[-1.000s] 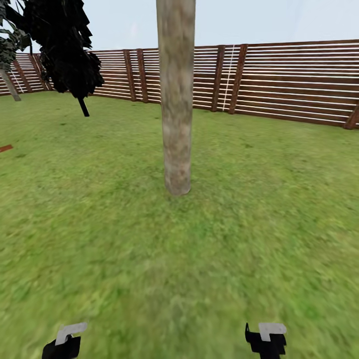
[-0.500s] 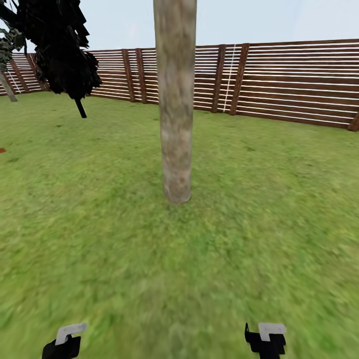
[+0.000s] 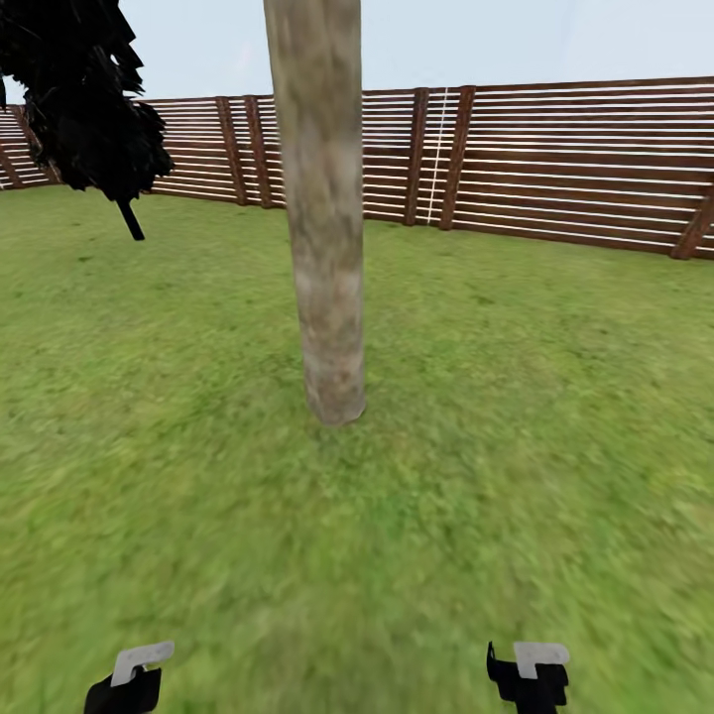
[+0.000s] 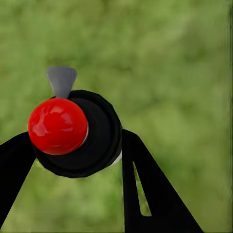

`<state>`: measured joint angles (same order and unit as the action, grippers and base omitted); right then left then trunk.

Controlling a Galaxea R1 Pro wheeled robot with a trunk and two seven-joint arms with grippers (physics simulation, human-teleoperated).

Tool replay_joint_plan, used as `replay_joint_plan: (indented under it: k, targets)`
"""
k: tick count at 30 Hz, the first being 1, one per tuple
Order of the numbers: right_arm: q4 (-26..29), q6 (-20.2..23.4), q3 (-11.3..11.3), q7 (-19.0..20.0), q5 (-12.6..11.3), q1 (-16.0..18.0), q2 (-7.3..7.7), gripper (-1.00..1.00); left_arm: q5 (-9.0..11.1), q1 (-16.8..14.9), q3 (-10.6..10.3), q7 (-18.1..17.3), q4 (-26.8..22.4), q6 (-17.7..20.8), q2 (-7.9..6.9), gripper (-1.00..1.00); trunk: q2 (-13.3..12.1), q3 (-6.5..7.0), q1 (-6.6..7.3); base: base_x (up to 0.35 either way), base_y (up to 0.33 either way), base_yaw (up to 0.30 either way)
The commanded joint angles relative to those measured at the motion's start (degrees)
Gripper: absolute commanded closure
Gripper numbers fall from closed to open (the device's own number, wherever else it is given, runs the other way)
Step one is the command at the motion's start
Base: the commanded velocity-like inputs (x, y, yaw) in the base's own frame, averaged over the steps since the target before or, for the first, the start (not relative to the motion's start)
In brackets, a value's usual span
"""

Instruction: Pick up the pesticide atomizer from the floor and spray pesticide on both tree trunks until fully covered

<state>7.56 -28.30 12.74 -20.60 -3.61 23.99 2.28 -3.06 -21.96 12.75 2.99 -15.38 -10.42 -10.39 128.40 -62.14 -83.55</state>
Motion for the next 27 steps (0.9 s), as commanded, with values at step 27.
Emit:
replay_joint_plan:
  k: [27]
  targets:
    - [0.22,0.0,-0.4,-0.14,-0.17,0.0,0.25,-1.0,-0.35,-0.23,-0.62,-0.84,-1.17,-0.14,0.22,1.0,0.0,0.0,0.0,0.255,-0.106,0.0]
